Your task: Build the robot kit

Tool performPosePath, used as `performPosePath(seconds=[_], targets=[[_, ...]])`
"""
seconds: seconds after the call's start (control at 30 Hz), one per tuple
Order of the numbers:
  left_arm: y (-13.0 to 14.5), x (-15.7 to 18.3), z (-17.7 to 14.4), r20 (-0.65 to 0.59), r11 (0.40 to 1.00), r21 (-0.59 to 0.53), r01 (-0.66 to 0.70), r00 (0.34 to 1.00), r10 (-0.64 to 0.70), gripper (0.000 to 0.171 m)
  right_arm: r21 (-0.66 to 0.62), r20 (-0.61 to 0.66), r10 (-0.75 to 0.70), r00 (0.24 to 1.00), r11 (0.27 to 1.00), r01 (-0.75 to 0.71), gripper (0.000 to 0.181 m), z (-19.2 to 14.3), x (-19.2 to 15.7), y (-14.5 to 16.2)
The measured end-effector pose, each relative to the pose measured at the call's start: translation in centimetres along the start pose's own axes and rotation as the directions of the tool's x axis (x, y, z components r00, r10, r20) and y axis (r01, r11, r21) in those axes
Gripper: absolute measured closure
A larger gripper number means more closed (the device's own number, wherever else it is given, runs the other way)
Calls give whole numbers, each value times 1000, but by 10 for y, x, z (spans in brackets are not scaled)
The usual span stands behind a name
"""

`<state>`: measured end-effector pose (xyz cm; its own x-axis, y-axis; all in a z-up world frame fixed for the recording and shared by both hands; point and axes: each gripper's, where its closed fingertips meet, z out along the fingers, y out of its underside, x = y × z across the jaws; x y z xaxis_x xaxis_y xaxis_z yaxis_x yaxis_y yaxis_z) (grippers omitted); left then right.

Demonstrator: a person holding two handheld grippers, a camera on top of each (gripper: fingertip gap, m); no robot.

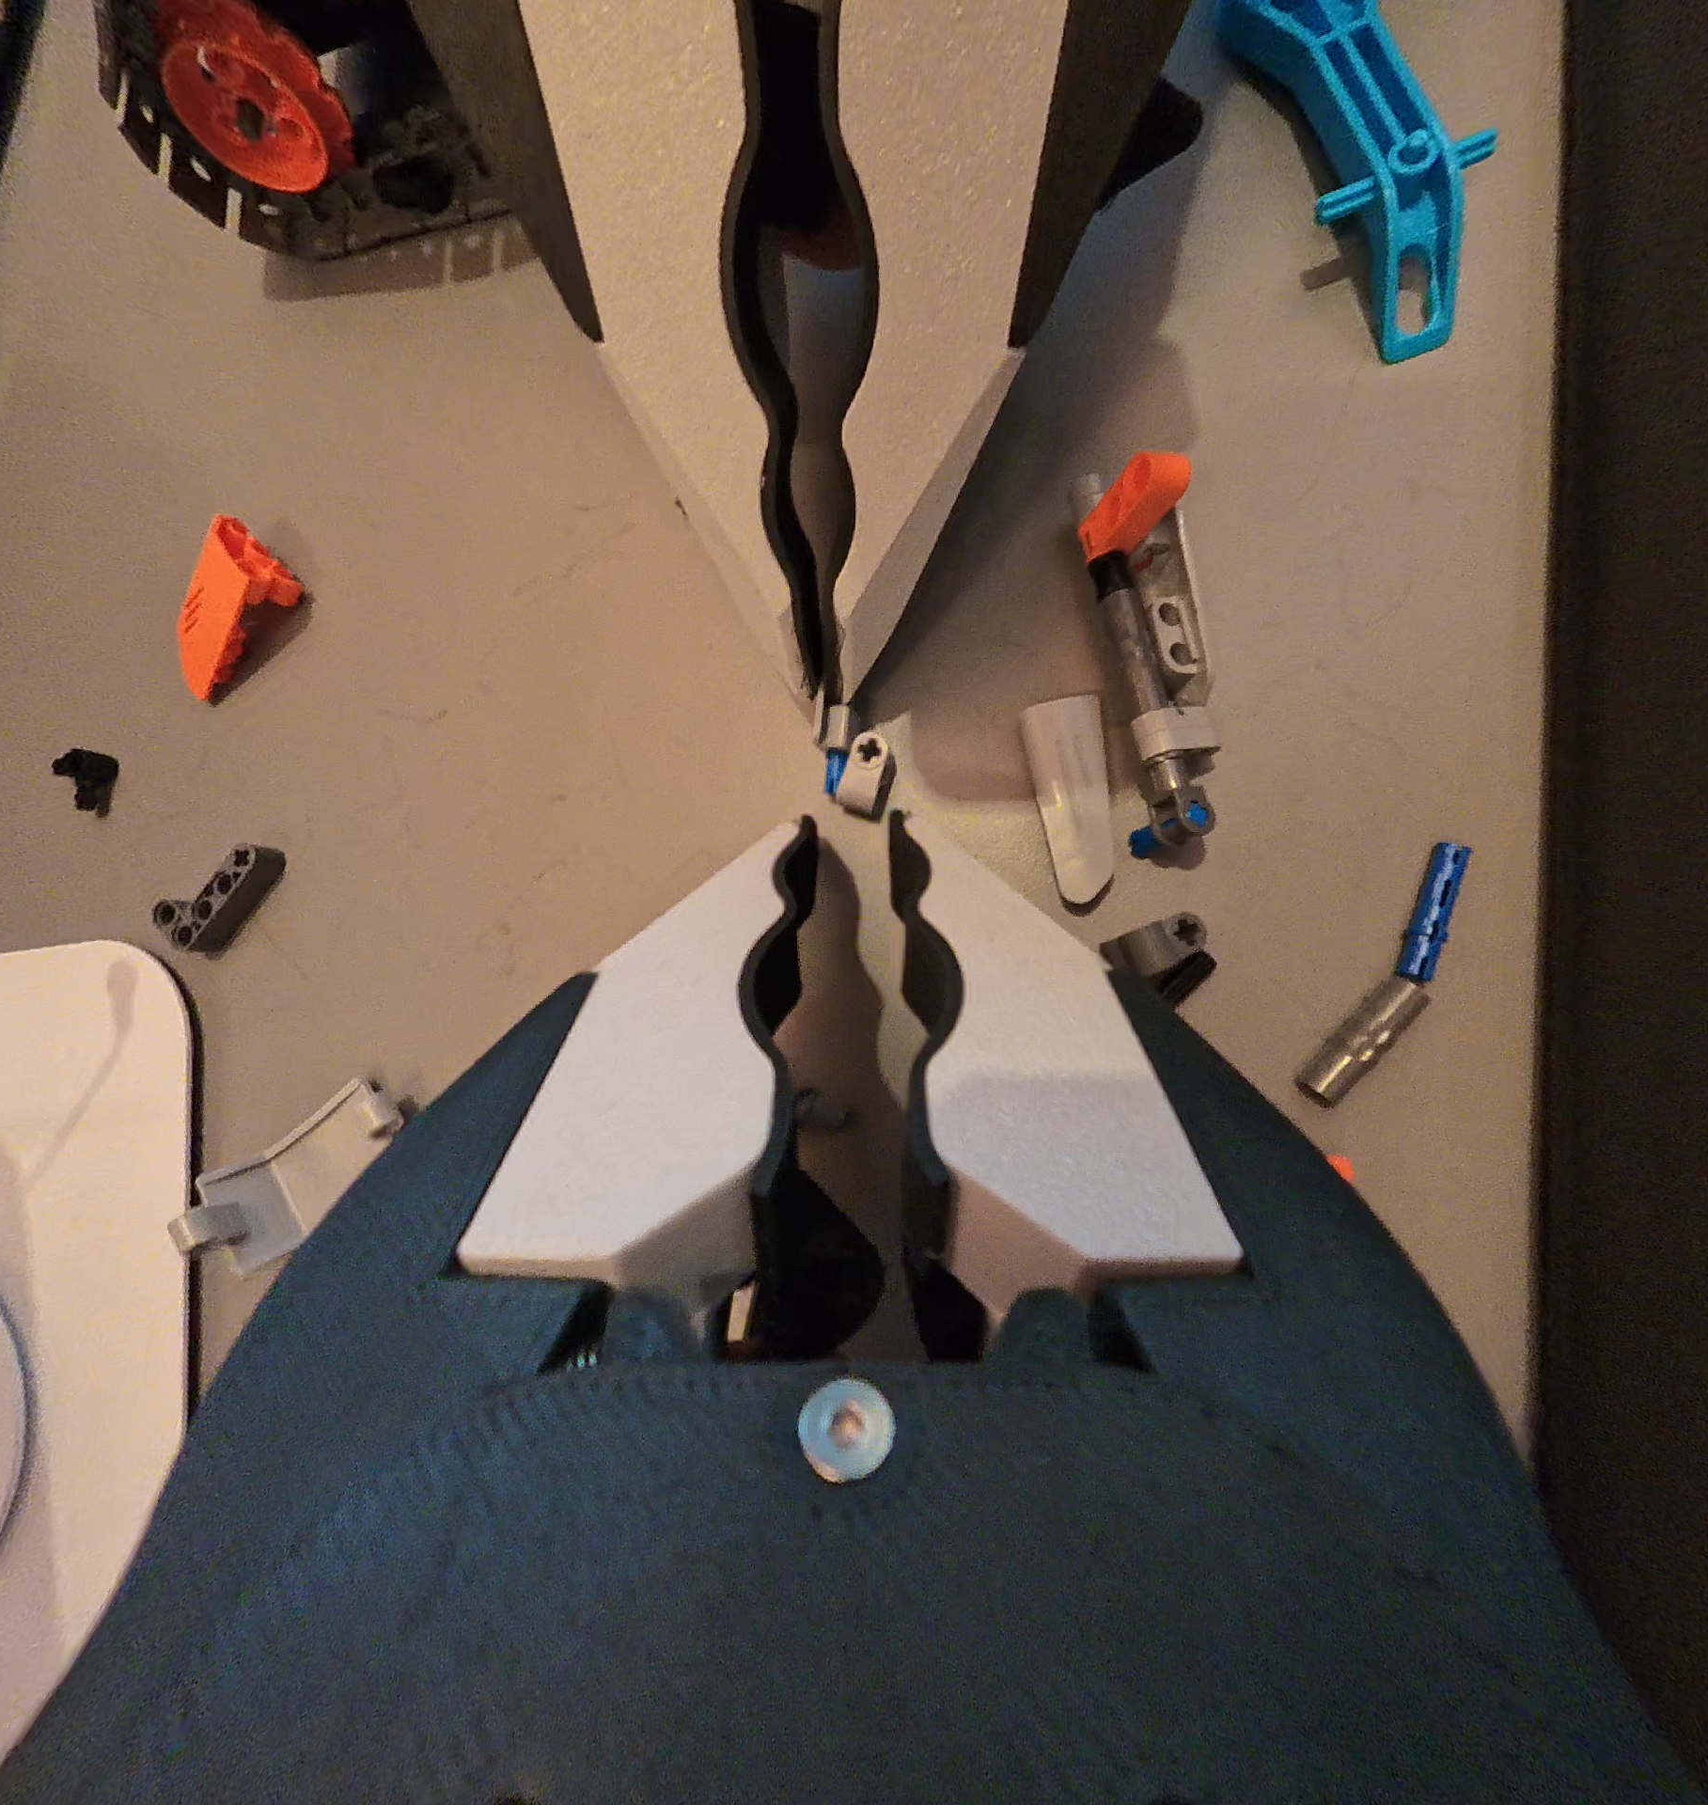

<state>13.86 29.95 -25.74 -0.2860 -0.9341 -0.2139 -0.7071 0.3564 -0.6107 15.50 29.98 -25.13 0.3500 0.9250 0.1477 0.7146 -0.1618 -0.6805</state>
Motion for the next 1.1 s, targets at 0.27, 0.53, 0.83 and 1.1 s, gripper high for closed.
performPosePath(seconds=[0.27,0.53,0.83,1.1], targets=[[-1,2,0,48,998,-41,37,998,-35,159,-23,29,-10,1000,1000,11,181,-4,-5,3],[-10,6,-7,-11,997,22,78,997,-78,151,-26,32,-12,999,1000,13,181,-5,-6,3],[-4,13,-1,-1,994,-45,102,995,-103,154,-30,51,-13,999,999,15,181,-5,-10,3],[-5,15,2,-4,993,-36,108,994,-108,158,-39,67,-20,998,999,23,181,-5,-15,1]])
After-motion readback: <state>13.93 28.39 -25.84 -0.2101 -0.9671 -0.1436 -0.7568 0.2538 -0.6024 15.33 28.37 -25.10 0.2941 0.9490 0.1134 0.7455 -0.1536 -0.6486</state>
